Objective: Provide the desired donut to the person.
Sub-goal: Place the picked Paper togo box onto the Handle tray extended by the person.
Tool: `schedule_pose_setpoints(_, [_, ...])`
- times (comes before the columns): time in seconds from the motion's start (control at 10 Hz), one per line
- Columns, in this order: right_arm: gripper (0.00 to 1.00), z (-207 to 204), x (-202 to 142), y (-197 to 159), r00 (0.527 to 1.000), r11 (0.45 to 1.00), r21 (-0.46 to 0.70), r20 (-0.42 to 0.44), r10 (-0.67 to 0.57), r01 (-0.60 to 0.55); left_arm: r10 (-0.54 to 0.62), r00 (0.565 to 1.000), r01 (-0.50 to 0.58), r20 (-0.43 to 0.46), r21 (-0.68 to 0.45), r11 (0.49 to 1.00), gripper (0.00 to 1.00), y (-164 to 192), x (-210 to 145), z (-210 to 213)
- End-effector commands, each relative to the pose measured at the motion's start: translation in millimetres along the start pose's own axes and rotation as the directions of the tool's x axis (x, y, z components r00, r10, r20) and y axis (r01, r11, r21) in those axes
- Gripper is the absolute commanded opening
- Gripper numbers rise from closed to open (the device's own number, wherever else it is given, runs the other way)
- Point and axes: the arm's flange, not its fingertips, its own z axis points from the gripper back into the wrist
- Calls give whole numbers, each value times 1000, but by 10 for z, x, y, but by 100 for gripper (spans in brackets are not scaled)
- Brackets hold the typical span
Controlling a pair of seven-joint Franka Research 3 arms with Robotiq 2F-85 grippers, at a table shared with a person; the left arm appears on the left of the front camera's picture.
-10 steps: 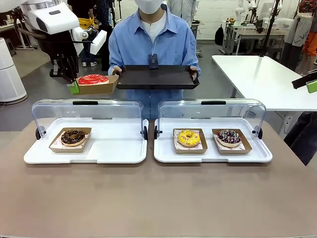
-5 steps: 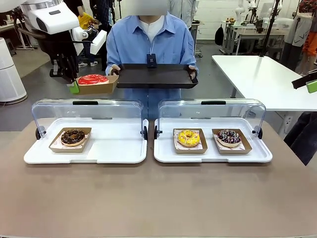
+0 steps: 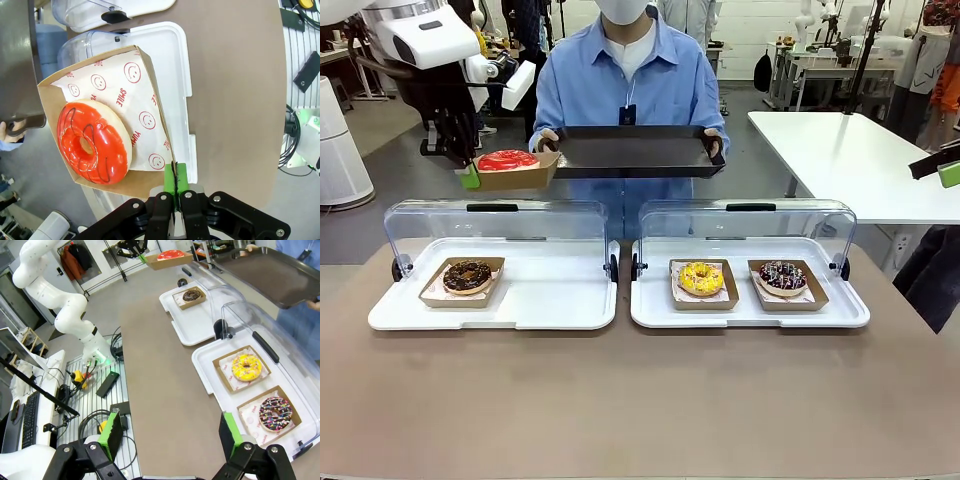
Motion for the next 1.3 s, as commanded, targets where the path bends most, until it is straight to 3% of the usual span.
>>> schedule_pose_setpoints(0.0, [100, -2, 3, -6, 1000, 1000, 13, 16, 13, -13, 2, 1000, -2, 0, 6, 1000, 0, -46, -14, 6])
schedule_pose_setpoints(0.4, [100, -2, 3, -6, 1000, 1000, 13, 16, 13, -13, 0, 1000, 0, 0, 0, 1000, 1, 0, 0, 0])
schedule_pose_setpoints(0.7, [100, -2, 3, -6, 1000, 1000, 13, 16, 13, -13, 35, 999, -34, 15, -15, 999, 1, 324, 147, 74])
schedule_pose_setpoints(1.2, [100, -2, 3, -6, 1000, 1000, 13, 16, 13, -13, -3, 999, 4, 39, -28, 1000, 1, 1048, 460, 104])
